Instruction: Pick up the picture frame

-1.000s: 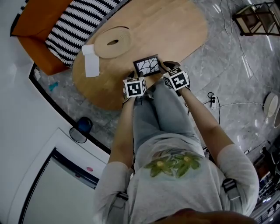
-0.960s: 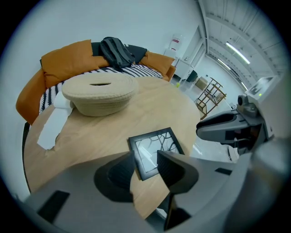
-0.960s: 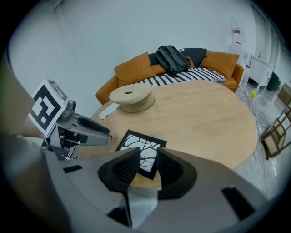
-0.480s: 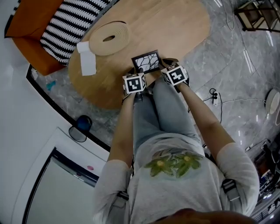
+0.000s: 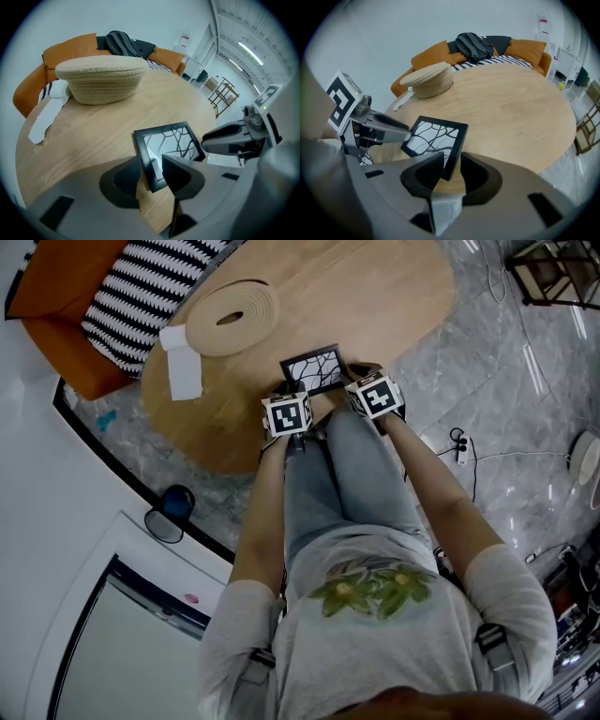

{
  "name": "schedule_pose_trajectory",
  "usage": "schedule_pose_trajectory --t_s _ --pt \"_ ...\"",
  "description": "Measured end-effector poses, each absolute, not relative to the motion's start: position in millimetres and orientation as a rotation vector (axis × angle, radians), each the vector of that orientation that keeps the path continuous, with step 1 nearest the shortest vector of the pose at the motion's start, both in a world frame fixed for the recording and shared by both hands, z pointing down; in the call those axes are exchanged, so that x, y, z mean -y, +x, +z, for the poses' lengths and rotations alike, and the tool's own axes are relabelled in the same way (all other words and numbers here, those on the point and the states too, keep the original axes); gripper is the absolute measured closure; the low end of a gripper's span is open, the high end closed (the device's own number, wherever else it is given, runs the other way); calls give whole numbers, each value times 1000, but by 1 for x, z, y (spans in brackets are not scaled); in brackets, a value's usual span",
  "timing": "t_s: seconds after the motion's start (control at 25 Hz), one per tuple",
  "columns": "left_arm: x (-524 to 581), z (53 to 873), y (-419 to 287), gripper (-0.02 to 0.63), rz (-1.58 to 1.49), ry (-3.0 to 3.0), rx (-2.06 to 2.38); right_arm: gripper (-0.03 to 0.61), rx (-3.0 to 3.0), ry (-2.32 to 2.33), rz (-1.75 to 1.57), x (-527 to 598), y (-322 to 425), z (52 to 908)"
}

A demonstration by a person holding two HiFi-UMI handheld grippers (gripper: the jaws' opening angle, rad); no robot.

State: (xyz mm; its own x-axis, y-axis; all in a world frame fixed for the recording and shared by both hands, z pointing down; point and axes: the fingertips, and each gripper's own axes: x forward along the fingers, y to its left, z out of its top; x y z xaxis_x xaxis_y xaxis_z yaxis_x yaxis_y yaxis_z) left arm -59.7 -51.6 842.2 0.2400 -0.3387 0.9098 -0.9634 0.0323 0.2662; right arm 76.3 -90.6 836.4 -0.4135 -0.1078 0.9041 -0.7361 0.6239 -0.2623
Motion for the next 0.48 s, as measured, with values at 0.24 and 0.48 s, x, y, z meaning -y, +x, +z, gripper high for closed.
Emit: schedule_pose_trajectory --t_s 0.24,0.48 --pt "51 853 -64 509 825 1485 1294 471 1871 654 835 88 73 848" --pt "50 859 -62 505 808 1496 1270 471 1854 674 906 83 74 859"
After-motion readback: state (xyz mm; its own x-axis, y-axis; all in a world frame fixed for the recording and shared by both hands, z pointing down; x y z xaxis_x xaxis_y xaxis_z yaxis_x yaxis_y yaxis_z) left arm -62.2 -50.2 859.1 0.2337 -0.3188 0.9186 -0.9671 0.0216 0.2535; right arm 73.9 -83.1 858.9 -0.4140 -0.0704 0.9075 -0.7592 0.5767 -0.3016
